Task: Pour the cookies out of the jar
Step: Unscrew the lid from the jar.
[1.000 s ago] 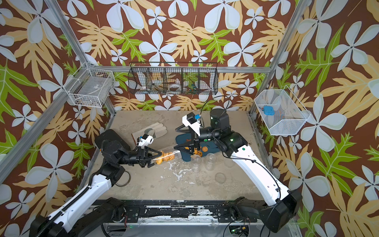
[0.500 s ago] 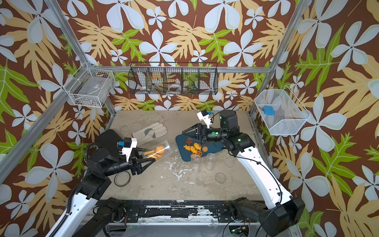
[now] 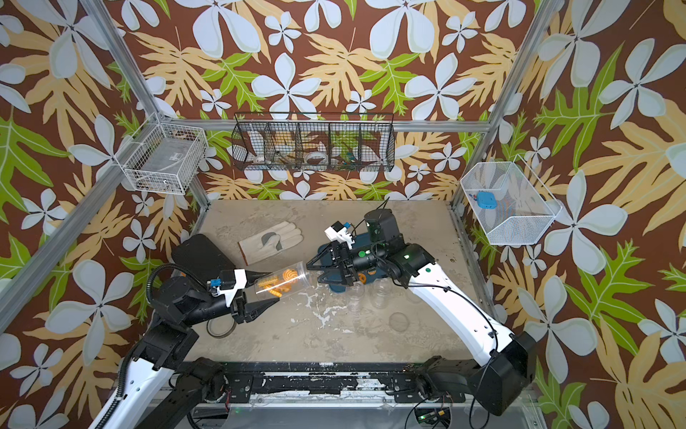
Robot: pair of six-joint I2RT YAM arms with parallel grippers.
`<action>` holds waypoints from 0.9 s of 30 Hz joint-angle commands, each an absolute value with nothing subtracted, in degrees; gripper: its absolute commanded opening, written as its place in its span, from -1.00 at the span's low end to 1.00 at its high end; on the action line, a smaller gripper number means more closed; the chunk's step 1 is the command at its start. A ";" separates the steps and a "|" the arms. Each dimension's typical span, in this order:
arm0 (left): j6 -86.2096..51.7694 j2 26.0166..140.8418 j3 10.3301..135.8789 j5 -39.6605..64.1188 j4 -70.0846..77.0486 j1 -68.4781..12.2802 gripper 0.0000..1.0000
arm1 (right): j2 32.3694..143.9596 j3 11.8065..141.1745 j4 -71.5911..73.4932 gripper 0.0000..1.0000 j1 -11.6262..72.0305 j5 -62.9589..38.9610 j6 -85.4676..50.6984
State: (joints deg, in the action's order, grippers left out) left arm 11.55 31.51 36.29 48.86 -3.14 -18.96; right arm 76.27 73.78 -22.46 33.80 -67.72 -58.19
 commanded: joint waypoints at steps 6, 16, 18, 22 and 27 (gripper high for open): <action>18.97 32.08 38.67 50.77 -7.95 -18.95 -0.17 | 79.34 77.33 -23.21 0.59 36.53 -69.66 -56.24; 20.16 32.80 38.93 51.21 -8.17 -18.91 -0.17 | 79.19 76.20 -21.45 0.35 38.05 -70.57 -56.99; 20.38 32.82 38.80 51.08 -8.22 -18.90 -0.17 | 79.24 76.10 -21.18 0.24 37.99 -70.50 -56.74; 19.81 33.10 38.84 52.42 -8.99 -18.90 -0.17 | 79.26 77.50 -20.57 0.11 38.05 -69.98 -53.17; 15.00 34.09 40.11 57.79 -9.49 -18.91 -0.19 | 78.07 77.85 -17.88 -0.04 37.99 -67.34 -44.78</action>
State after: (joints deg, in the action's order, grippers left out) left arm 18.52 33.50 39.66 52.40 -7.53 -18.85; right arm 78.72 77.87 -25.34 37.63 -66.37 -51.35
